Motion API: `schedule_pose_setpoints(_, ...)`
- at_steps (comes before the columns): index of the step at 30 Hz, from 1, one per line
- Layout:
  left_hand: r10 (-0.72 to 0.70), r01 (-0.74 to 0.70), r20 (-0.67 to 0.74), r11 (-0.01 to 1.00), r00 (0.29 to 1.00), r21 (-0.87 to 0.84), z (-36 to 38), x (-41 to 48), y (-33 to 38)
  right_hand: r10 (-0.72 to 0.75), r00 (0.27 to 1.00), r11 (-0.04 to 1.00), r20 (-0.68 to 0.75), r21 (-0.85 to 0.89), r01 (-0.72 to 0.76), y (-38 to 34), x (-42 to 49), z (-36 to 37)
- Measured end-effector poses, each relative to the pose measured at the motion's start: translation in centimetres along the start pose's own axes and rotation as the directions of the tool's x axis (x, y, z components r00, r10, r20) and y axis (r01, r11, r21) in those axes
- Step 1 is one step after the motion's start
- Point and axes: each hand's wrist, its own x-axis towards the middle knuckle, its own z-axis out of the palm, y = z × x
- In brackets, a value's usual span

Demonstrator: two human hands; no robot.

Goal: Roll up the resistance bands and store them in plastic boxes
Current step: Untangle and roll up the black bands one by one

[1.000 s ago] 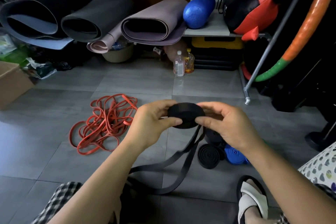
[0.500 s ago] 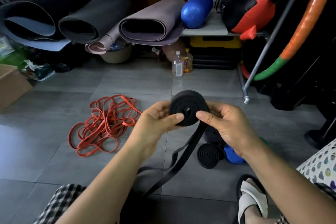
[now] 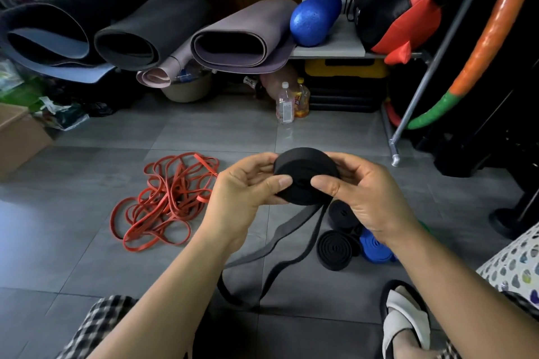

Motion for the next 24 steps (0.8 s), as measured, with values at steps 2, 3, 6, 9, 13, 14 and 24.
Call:
schedule_pose_setpoints(2,0.031,-0.031,-0.015,1.0,0.999,-0.002,0.1,0.0,0.2,0.009,1.0,0.998,0.005,-0.066,-0.009,-0.2,0.0,-0.2)
schedule_pose_setpoints(3,0.048,-0.048,-0.018,0.999,0.999,0.005,0.2,0.0,0.3,0.002,1.0,0.994,0.003,-0.113,-0.001,-0.3,0.0,-0.3)
schedule_pose_setpoints(6,0.064,-0.064,-0.027,0.998,0.998,-0.002,0.4,0.0,0.2,-0.034,0.999,0.988,-0.035,-0.151,0.028,0.2,0.0,-0.3)
schedule_pose_setpoints(9,0.013,-0.017,-0.031,0.991,0.999,-0.136,0.7,-0.2,0.0,0.0,0.998,1.0,-0.06,0.022,0.002,0.4,-0.1,0.1)
schedule_pose_setpoints(13,-0.083,0.088,0.031,0.952,0.996,-0.294,0.8,-0.4,-0.6,0.08,0.996,0.983,-0.034,0.165,-0.074,0.7,-0.2,0.3)
schedule_pose_setpoints(14,-0.103,0.111,0.042,0.942,0.994,-0.317,0.8,-0.4,-0.7,0.095,0.995,0.981,-0.037,0.175,-0.087,0.7,-0.1,0.3)
schedule_pose_setpoints(24,-0.039,-0.107,0.215,0.771,0.976,0.627,-1.6,0.5,0.1,0.074,0.997,0.803,0.037,-0.594,-0.038,1.1,-0.3,-0.2)
